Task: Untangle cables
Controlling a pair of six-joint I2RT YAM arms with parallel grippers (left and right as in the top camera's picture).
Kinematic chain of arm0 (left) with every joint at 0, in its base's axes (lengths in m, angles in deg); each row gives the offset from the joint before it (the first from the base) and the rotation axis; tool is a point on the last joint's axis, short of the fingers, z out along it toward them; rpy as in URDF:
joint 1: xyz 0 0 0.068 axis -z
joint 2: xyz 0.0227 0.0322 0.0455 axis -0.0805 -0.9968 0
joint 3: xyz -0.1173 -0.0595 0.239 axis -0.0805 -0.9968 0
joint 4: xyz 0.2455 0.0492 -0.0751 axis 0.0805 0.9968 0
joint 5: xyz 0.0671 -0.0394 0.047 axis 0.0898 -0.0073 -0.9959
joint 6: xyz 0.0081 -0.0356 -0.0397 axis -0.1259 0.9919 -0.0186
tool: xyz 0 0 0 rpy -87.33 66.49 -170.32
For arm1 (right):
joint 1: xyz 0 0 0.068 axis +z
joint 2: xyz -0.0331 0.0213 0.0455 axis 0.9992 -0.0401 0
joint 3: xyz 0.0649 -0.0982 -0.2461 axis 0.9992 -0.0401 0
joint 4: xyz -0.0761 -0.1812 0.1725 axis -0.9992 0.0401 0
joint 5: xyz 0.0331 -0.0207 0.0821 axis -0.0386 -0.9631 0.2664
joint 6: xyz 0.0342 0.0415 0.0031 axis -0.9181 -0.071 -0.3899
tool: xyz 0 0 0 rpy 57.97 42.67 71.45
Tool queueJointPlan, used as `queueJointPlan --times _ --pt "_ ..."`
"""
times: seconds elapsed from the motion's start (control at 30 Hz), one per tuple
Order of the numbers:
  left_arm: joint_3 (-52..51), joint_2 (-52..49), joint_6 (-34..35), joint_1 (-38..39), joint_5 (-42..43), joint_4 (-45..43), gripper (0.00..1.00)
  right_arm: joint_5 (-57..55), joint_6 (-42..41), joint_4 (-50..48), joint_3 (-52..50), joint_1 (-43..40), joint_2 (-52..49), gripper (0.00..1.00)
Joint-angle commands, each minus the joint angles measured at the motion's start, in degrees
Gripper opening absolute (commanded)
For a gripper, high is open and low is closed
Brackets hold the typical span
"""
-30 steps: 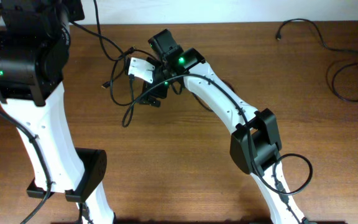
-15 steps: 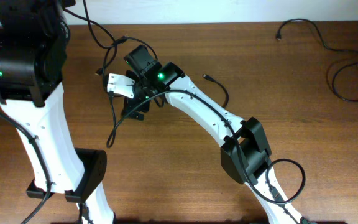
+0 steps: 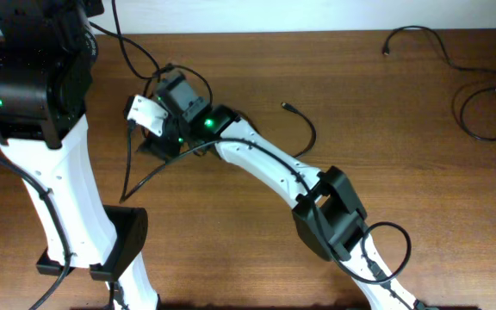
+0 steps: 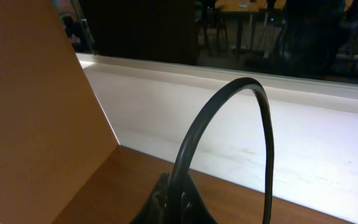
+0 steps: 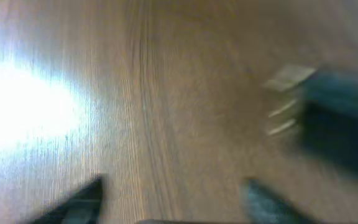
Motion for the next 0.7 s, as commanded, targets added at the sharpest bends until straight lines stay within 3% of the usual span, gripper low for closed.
queueJointPlan --times 0.0,0.17,0.27,0.47,0.67 --pt "-0.04 1.66 1.01 -0.35 -0.83 -0.39 0.0 -5.55 -3.08 -0.13 -1.36 0.13 -1.4 0.04" --pt "-0.04 1.66 0.98 -0.35 -0.85 0.39 0.0 -6.82 -3.08 5.27 -1.33 -4.55 1.11 0.04" --pt "-0.04 1.66 1.01 -0.35 -0.37 0.42 0.0 -6.86 -3.08 11.87 -1.33 -11.37 10.84 0.04" --pt "-0.04 1.66 1.01 -0.35 -0.35 1.55 0.0 -17.25 -3.26 21.38 -1.33 -27.87 36.44 0.04" --pt "-0.04 1.64 1.01 -0.35 2.23 3.45 0.0 -16.48 -3.96 25.31 -1.36 -43.98 40.87 0.04"
